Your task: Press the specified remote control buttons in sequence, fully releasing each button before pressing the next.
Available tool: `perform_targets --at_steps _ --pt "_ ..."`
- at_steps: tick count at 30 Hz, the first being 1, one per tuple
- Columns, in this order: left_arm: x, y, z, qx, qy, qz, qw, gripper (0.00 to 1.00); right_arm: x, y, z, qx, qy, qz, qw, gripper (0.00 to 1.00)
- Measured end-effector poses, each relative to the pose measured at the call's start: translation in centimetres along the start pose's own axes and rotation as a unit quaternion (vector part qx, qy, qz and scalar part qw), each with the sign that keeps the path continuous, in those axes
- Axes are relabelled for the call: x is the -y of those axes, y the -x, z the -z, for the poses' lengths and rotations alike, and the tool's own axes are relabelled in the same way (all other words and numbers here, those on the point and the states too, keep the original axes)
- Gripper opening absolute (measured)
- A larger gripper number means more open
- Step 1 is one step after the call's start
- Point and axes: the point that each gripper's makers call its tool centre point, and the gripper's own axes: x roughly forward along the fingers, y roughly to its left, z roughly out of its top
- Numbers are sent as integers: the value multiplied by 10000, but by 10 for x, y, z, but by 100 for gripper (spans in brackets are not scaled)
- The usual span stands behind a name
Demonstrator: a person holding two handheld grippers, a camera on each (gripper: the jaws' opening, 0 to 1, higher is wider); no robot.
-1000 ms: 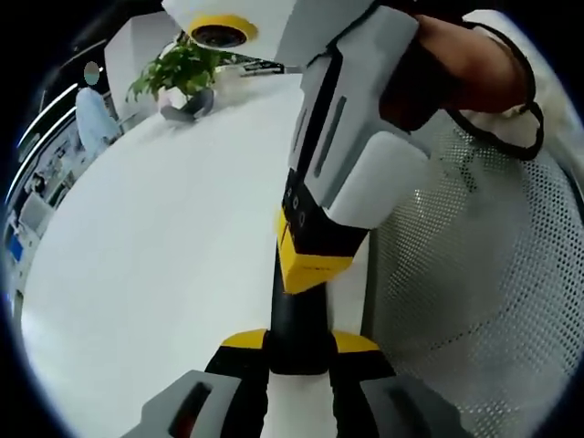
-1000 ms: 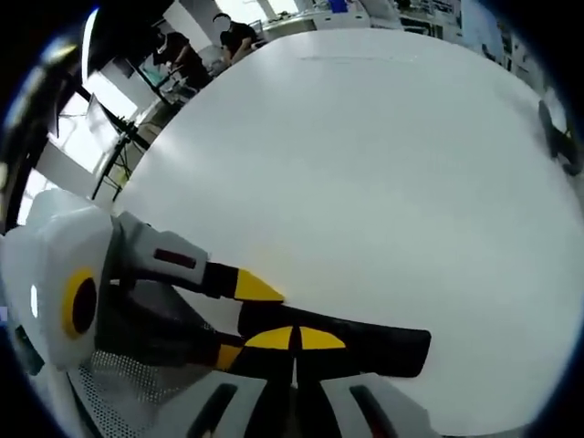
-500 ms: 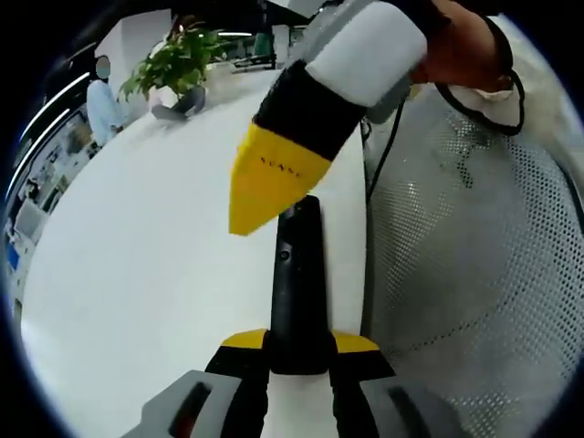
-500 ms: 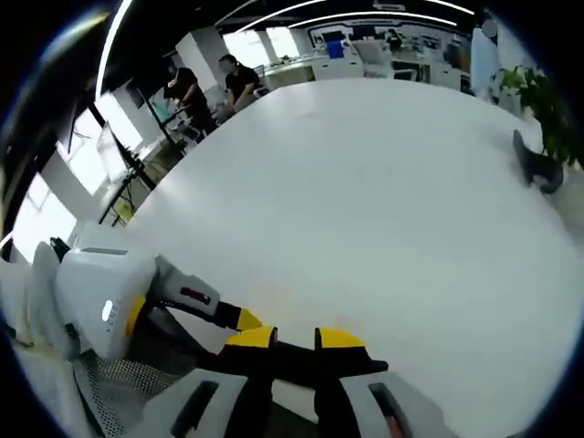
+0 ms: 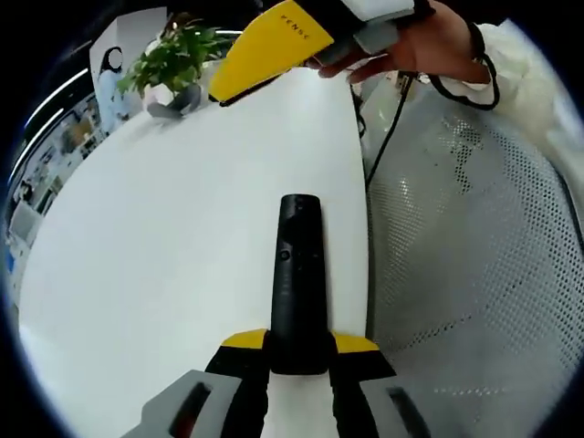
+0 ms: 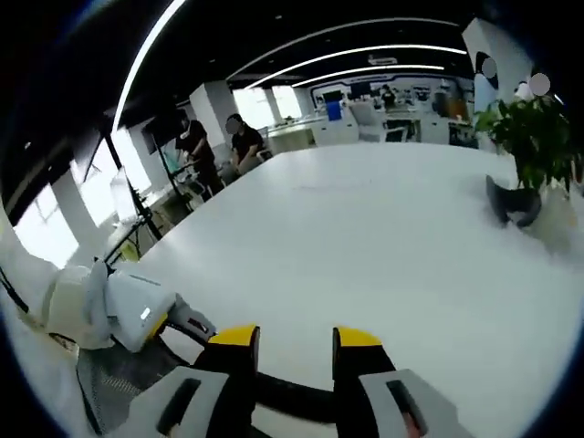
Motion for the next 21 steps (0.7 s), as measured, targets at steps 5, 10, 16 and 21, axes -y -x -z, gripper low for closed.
perform_targets --at_steps 5,10,16,21 --pt "-6 1 2 -45 19 2 10000 24 5 8 0 169 56 150 9997 38" --pt "-13 3 3 -73 60 35 9999 24 11 13 0 284 111 315 9990 46" --pt "-27 5 8 -136 -54 -145 9998 24 17 19 -4 423 148 394 9982 57" --pt "-40 7 11 -188 -89 -183 9996 24 22 21 -7 537 202 480 9972 67"
